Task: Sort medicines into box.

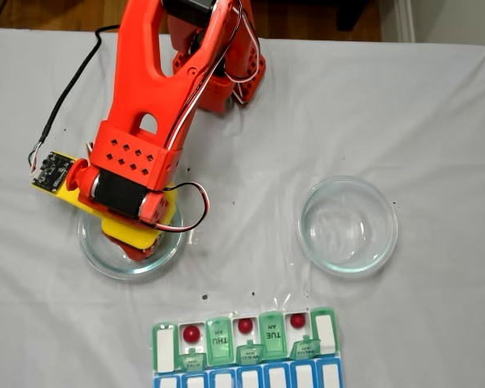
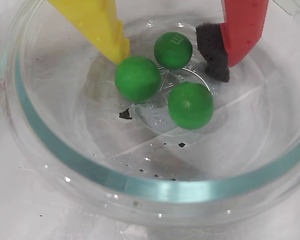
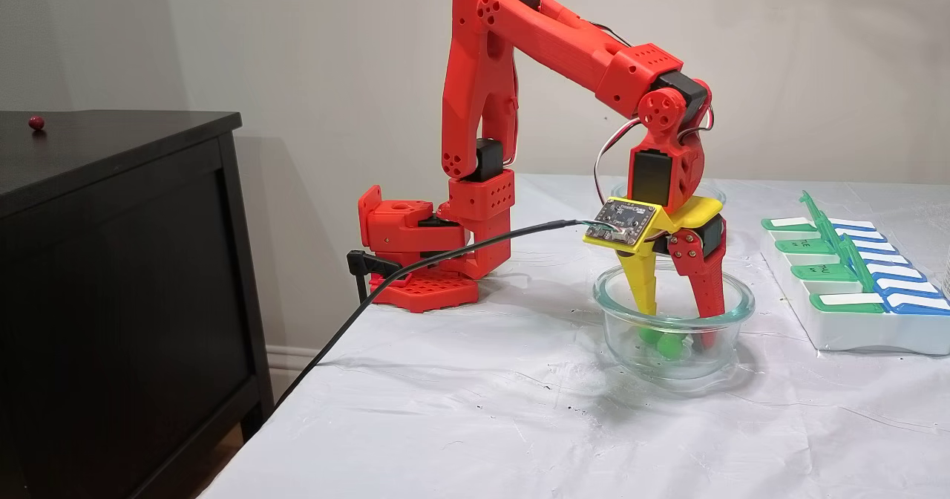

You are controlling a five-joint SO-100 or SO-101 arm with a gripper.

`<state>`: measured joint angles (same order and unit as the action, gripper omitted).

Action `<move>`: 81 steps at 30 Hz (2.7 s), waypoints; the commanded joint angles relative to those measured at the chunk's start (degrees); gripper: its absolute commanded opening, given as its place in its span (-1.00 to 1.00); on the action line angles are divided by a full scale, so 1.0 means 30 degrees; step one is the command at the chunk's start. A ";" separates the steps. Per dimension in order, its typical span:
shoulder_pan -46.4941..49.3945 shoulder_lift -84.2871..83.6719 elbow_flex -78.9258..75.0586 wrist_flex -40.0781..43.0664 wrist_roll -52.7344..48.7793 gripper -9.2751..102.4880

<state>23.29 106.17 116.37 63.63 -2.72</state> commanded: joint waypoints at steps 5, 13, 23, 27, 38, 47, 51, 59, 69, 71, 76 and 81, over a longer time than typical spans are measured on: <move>0.0146 0.1230 -0.0703 -0.0088 -0.0176 -0.45; 0.0146 0.1553 -0.0557 -0.0234 -0.0146 -0.56; 0.0146 0.1494 -0.0557 -0.0205 -0.0205 -0.68; 0.0088 0.1699 -0.0645 0.0176 -0.0264 -0.77; -0.0615 0.3750 -0.0996 0.0850 0.0234 -0.84; -0.2549 0.6855 -0.2871 0.1289 0.1025 -0.84; -0.2285 0.8877 -0.5010 0.1406 0.0732 -0.84; -0.5771 1.4619 -0.0967 -0.5068 -0.0205 -0.84; -1.2363 1.3711 0.5947 -1.4326 -0.3252 -0.84; -1.2627 1.2627 0.6270 -1.5586 -0.3926 -0.84; -1.2598 1.0752 0.6094 -1.6641 -0.4688 -0.84; -1.2744 0.9463 0.6855 -1.8662 -0.5156 -0.84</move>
<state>-13.89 134.56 137.37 11.95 -17.23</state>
